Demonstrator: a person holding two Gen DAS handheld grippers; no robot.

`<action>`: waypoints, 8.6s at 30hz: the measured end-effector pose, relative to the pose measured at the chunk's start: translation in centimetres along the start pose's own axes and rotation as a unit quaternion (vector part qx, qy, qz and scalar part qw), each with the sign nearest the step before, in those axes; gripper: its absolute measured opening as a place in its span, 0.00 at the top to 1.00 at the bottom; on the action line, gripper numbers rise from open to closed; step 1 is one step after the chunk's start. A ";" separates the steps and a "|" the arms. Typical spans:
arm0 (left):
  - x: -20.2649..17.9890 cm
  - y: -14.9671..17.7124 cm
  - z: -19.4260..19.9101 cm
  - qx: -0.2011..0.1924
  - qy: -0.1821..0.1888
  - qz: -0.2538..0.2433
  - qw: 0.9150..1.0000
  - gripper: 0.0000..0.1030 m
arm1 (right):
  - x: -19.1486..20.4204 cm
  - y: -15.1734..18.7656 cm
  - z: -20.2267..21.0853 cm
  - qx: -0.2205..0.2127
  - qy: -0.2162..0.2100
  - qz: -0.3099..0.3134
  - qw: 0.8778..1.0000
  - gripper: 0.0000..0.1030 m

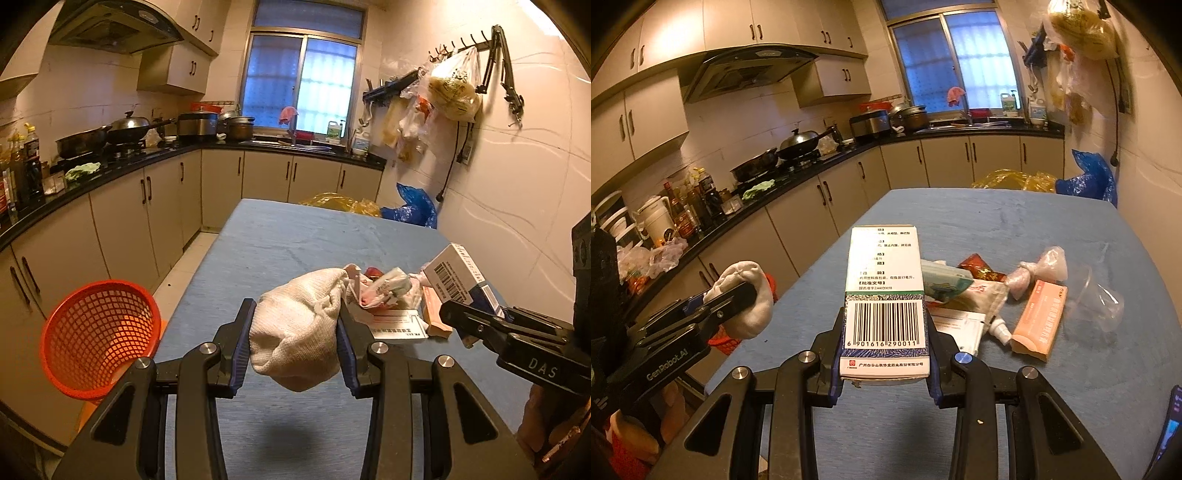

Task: Collect trash
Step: 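Carry the cloth ball in the left tool and the box in the right tool toward the red basket, then open the left tool over the red basket while the right tool releases the box into it, then return to the table and grasp the white plastic bag with the left tool, then grasp the clear plastic cup with the right tool, then carry the plastic bag in the left tool and the cup in the right tool to the red basket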

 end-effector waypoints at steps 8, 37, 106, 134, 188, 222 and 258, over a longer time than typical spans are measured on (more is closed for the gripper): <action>1.3 -0.2 0.6 -0.006 -0.015 0.010 1.000 0.62 | 1.6 -0.2 -0.2 0.003 -0.013 0.016 1.000 0.64; 12.1 -0.9 1.0 -0.010 -0.116 0.070 0.991 0.61 | 8.5 -1.9 -5.6 0.055 -0.084 0.069 0.993 0.64; -10.5 -2.5 -4.3 -0.011 0.060 -0.180 0.982 0.36 | -10.6 -1.6 2.3 -0.031 -0.017 -0.141 0.989 0.39; -11.7 -3.7 -7.6 0.012 0.078 -0.152 0.985 0.82 | -24.9 0.4 3.9 -0.039 0.111 -0.289 0.950 0.23; -5.0 -0.9 -4.6 0.026 0.054 -0.062 0.996 0.82 | -7.2 -0.8 0.9 -0.025 0.062 -0.067 0.996 0.22; -5.1 0.0 -3.5 0.026 0.047 -0.073 0.996 0.82 | -5.6 -0.1 0.8 -0.022 0.039 -0.054 0.998 0.22; -1.2 -0.8 -3.6 0.026 0.014 -0.043 0.999 0.82 | -4.4 -0.6 -2.5 0.007 0.004 -0.050 0.999 0.22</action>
Point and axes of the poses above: each gripper's, at about its wrist camera, not at the fingertips, and z roughly against the way its jaws point, x to its left, y to its underside, the point moved 5 cm from there along -z, roughly the way its jaws point, and after that the axes turned 11 degrees about -y, right-handed, at the moved point
